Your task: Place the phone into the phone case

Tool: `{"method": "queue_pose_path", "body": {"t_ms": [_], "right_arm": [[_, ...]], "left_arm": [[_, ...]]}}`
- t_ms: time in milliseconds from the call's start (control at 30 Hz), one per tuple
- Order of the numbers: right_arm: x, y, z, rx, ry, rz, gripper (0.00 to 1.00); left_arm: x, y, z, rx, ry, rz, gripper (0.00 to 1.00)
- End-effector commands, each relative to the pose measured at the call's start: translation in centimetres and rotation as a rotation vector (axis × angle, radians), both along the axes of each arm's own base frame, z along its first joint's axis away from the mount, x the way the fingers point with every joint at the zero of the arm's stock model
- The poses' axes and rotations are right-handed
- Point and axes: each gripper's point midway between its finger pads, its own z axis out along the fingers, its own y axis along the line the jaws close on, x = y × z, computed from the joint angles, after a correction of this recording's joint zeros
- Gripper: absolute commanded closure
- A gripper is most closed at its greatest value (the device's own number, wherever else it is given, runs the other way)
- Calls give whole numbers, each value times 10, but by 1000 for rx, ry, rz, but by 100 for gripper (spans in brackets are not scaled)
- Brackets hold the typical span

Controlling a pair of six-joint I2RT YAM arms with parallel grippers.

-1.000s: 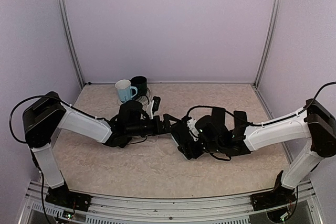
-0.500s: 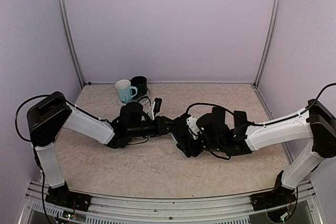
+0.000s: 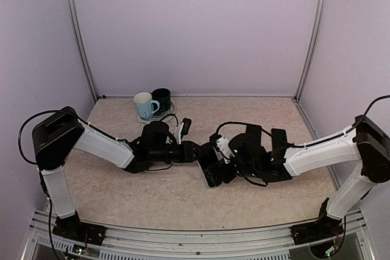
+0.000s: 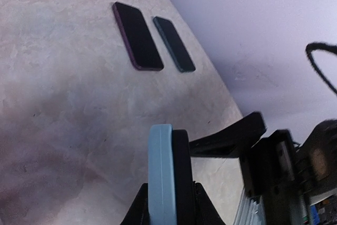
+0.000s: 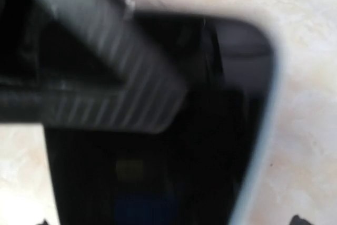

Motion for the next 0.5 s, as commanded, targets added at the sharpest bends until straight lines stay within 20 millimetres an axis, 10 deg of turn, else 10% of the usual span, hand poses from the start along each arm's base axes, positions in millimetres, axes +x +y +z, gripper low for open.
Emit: {"method": "queue_pose_path", "body": {"t_ms": [0, 467], "right_arm": [[-4, -1, 5, 73, 38, 38, 1], [-34, -2, 53, 316, -42, 507, 4]], "left_arm": [[-6, 9, -29, 222, -165, -90, 100], [-51, 20, 23, 364, -682, -242, 100]]}}
